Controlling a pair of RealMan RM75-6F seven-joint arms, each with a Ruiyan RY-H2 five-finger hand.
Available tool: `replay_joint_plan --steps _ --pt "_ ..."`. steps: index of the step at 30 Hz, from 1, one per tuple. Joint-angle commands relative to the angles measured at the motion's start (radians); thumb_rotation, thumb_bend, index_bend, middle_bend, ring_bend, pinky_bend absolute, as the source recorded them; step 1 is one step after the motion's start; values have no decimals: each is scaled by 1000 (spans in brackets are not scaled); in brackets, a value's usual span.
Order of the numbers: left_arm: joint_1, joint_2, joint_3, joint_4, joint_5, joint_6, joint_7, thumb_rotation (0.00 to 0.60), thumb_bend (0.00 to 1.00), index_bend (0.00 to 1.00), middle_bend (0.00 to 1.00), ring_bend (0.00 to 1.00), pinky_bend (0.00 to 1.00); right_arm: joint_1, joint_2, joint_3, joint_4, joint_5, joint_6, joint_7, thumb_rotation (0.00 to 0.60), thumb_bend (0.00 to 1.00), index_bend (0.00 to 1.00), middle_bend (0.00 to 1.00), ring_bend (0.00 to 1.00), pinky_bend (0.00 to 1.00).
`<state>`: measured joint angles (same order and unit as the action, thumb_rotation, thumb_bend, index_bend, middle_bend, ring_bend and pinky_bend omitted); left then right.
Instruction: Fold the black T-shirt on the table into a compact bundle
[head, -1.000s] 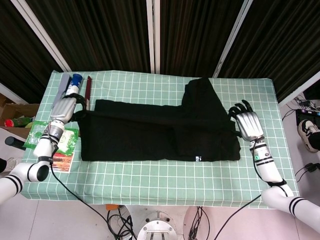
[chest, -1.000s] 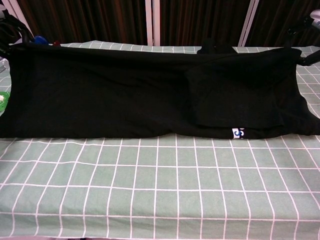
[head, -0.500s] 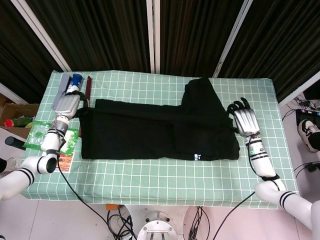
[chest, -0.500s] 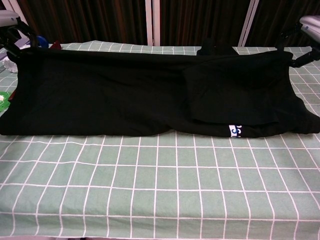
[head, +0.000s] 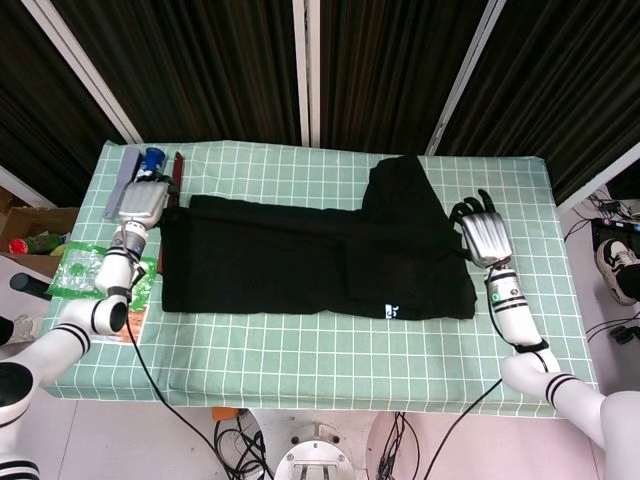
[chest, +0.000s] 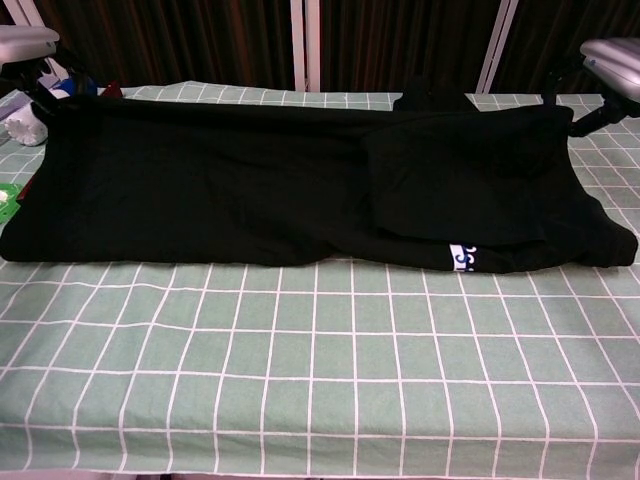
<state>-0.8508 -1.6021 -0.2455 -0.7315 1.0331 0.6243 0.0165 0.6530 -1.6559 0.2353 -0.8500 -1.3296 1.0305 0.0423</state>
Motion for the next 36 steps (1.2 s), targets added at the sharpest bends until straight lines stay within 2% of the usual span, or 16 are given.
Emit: replay_joint_plan --steps 1,4,8,11,13,17,22,25,29,36 --pt "-3 -36 -19 39 -13 31 0 600 247 253 104 80 171 26 -35 12 42 23 -31 -25 600 493 635 318 143 67" --pt "17 -20 -33 15 -2 87 -24 600 213 159 85 79 173 53 -63 28 82 56 -73 -81 600 433 447 268 105 36" --pt "82 57 -35 -101 43 225 -53 600 208 123 83 79 178 82 -72 57 76 114 -125 -161 600 236 90 141 11 0" --pt "149 131 -14 -226 86 320 -69 600 206 128 86 80 178 87 -45 69 45 144 -134 -231 600 103 0 50 0 0" --pt "203 188 20 -331 132 389 -60 600 205 148 95 80 180 82 -10 80 -4 159 -121 -264 600 38 0 30 0 0" --pt "304 273 123 -517 238 513 19 600 206 250 124 80 184 44 105 86 -168 141 -73 -235 600 26 0 30 0 0" --pt "395 285 216 -632 318 610 91 600 206 333 144 81 184 -29 290 47 -422 60 -17 -162 600 28 0 55 0 0" --pt "438 254 255 -645 357 650 93 600 214 375 148 81 184 -86 394 13 -558 9 37 -134 600 62 3 75 0 0" --pt "474 189 286 -604 408 691 92 600 233 389 151 80 184 -154 494 -26 -676 -27 94 -107 600 99 21 80 0 0" --pt "497 88 289 -524 438 701 59 600 231 397 151 81 185 -215 551 -58 -736 -43 156 -93 600 125 31 81 0 0"
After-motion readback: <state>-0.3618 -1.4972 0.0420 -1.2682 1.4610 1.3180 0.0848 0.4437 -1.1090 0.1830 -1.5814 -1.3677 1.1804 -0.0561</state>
